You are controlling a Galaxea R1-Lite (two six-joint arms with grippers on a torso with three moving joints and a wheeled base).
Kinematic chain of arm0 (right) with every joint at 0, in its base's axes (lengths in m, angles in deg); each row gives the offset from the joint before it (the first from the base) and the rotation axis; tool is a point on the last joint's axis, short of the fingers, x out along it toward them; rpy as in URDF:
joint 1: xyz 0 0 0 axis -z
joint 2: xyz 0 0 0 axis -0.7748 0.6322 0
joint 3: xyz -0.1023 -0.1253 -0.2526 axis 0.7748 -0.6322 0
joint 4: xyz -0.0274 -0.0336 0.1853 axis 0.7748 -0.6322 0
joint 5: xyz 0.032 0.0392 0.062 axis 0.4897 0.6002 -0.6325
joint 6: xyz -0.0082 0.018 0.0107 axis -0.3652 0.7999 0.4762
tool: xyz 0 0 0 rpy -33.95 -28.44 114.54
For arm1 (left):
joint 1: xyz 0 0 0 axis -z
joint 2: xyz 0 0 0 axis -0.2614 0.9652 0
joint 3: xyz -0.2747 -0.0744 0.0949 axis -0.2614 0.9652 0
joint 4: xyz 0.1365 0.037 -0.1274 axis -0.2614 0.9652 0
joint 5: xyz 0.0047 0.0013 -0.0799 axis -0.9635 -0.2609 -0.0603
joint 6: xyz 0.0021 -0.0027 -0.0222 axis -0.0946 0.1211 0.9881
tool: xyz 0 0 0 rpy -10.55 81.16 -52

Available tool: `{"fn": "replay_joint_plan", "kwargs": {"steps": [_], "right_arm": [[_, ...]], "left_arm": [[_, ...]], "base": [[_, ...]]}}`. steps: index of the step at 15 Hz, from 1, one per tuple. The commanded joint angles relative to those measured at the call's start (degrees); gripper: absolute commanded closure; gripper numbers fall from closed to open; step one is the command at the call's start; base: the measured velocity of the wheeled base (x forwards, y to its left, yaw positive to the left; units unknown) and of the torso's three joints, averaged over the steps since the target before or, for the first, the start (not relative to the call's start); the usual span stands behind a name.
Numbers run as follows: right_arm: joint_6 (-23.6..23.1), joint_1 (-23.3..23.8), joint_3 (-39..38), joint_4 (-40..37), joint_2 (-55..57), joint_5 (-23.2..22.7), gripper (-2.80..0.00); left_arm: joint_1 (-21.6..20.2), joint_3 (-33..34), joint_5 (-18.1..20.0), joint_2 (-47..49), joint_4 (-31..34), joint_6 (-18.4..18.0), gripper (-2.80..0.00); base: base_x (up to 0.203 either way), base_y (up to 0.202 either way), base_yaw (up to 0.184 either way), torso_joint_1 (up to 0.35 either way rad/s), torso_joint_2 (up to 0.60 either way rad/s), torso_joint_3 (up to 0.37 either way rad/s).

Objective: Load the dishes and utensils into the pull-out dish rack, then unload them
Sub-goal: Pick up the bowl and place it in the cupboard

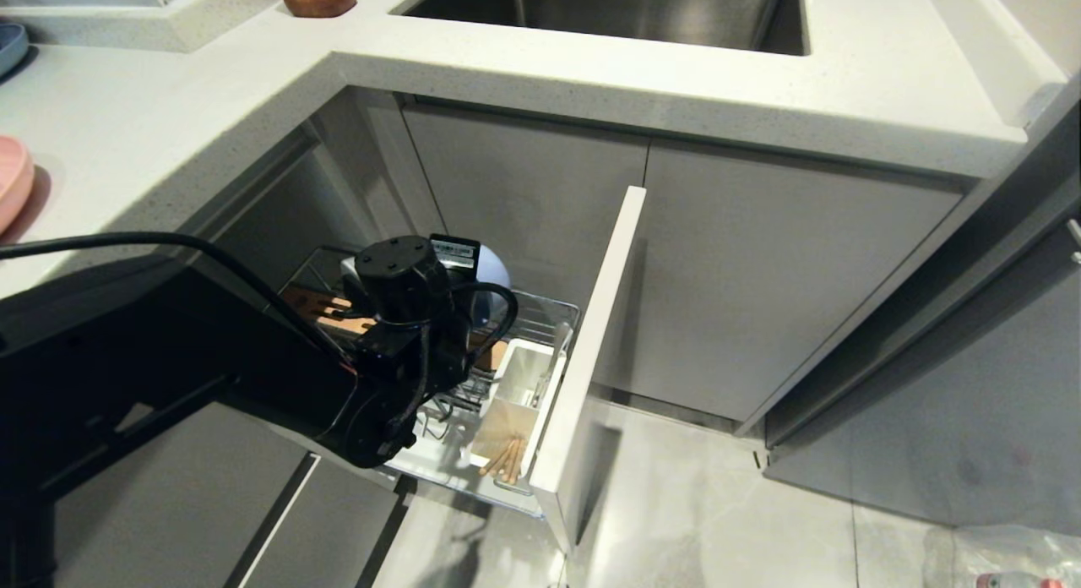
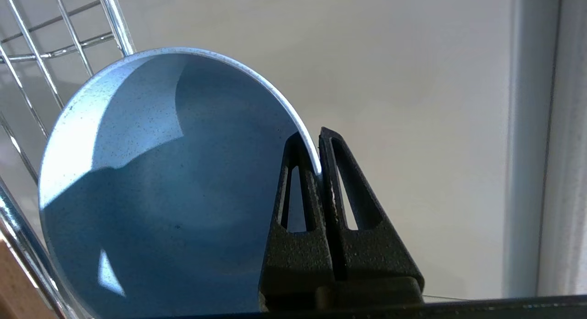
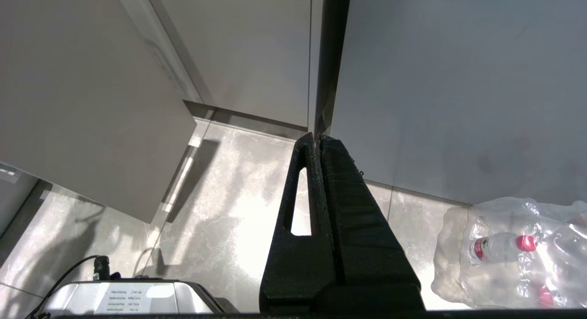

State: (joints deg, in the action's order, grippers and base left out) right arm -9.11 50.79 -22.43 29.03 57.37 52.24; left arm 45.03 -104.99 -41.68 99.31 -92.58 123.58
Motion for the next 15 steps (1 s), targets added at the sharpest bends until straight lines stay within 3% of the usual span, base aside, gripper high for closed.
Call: {"fn": "replay_joint_plan", "kwargs": {"steps": [1, 10, 15], "right_arm": [[0.0, 0.0, 0.0, 0.0, 0.1, 0.0, 0.00], [0.0, 0.0, 0.0, 0.0, 0.1, 0.0, 0.00], [0.0, 0.0, 0.0, 0.0, 0.1, 0.0, 0.00]], "left_arm": [[0.0, 0.1, -0.2, -0.5, -0.5, 0.4, 0.00], [0.0, 2.1, 0.0, -0.5, -0.6, 0.8, 0.00], [0.0, 2.2, 0.0, 3.3, -8.2, 0.4, 0.00]], "base": [[0.000, 0.000, 0.000, 0.000, 0.00, 0.000], [0.000, 0.000, 0.000, 0.000, 0.00, 0.000], [0.000, 0.000, 0.000, 0.000, 0.00, 0.000]]}}
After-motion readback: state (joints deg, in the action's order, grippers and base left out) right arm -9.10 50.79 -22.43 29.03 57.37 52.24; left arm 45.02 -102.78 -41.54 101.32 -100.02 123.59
